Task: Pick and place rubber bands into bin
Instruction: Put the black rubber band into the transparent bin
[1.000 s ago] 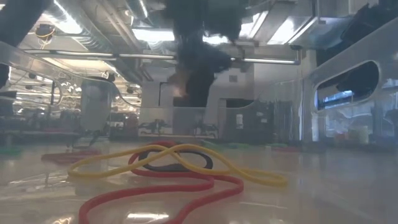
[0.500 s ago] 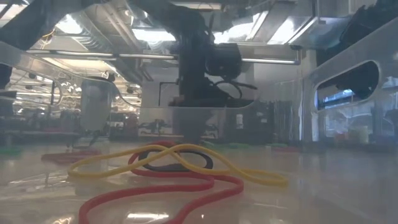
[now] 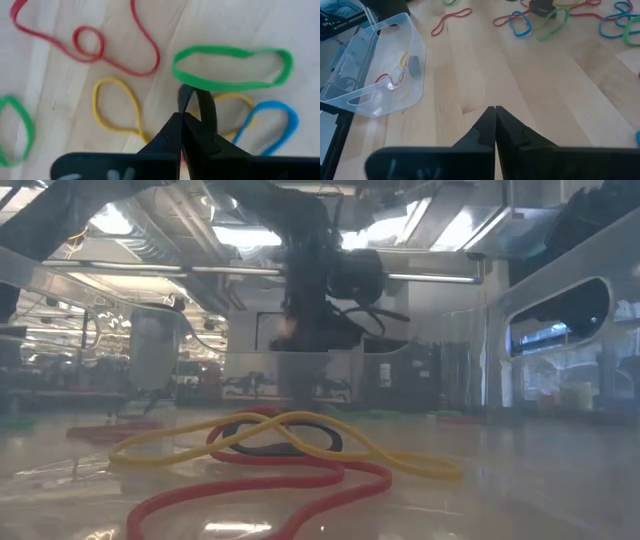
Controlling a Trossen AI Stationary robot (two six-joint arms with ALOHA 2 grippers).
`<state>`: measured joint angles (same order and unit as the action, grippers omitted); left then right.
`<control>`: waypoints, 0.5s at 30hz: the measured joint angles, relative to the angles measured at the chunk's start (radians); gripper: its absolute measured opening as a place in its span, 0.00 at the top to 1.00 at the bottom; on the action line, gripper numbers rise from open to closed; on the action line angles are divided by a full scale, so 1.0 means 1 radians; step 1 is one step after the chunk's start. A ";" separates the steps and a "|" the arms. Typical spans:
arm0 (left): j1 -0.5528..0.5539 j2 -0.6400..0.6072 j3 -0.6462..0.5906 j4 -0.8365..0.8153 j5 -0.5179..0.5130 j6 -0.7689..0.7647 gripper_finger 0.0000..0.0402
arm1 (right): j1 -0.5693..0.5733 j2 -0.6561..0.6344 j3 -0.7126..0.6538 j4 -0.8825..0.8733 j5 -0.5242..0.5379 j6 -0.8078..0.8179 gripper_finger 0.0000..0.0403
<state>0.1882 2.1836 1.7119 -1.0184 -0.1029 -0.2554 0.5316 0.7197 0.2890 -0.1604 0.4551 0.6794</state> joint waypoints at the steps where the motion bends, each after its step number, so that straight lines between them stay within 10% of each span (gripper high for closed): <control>1: -0.004 -0.006 0.014 -0.034 -0.003 -0.006 0.99 | 0.000 0.000 0.000 0.000 0.000 -0.002 0.99; 15: -0.220 -0.097 0.280 -0.250 -0.052 -0.164 0.99 | 0.000 0.000 0.000 -0.053 -0.001 -0.007 0.99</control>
<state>-0.0314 2.0865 1.9923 -1.2680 -0.1548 -0.4192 0.5314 0.7200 0.2890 -0.2136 0.4543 0.6721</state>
